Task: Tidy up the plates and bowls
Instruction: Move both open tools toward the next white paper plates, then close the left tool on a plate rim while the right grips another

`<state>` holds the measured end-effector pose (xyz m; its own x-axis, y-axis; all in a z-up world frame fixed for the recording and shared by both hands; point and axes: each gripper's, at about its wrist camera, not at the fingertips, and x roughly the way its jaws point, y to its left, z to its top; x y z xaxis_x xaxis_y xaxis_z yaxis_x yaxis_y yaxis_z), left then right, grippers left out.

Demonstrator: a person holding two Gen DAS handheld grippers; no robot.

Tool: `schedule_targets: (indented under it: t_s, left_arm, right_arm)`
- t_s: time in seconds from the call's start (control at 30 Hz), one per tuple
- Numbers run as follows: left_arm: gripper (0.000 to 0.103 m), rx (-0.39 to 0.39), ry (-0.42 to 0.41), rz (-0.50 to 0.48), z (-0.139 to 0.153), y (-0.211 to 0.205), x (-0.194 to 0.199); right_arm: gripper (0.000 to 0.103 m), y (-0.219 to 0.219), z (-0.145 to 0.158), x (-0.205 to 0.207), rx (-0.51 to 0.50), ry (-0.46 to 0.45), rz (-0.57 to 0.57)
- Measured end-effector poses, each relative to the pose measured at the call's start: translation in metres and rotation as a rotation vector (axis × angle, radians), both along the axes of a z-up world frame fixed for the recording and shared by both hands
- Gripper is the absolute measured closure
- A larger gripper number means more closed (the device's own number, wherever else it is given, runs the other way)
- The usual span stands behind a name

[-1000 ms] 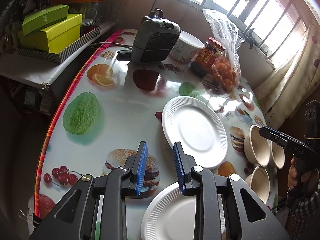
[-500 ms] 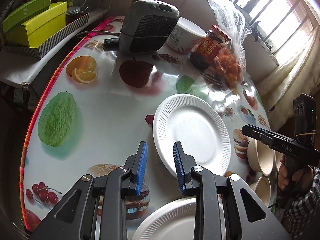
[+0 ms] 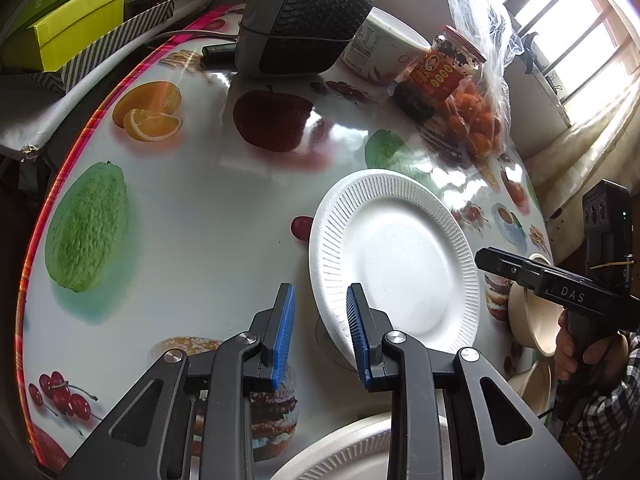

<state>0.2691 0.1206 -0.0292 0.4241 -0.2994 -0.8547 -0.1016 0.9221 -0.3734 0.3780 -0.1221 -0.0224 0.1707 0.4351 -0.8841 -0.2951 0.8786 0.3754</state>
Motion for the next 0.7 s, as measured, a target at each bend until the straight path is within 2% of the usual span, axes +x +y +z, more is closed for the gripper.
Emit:
schedule_targets:
  t_s: [0.37, 0.53, 0.7]
  left_arm:
    - [0.075, -0.009, 0.011, 0.009, -0.005, -0.001, 0.006]
    - [0.075, -0.009, 0.011, 0.008, -0.007, -0.002, 0.006]
    - [0.086, 0.001, 0.006, 0.006, -0.007, -0.004, 0.008]
  right_arm:
    - [0.064, 0.002, -0.009, 0.007, 0.014, 0.024, -0.002]
    - [0.074, 0.004, -0.013, 0.006, 0.021, 0.034, 0.004]
    - [0.081, 0.003, -0.014, 0.006, 0.025, 0.037, 0.003]
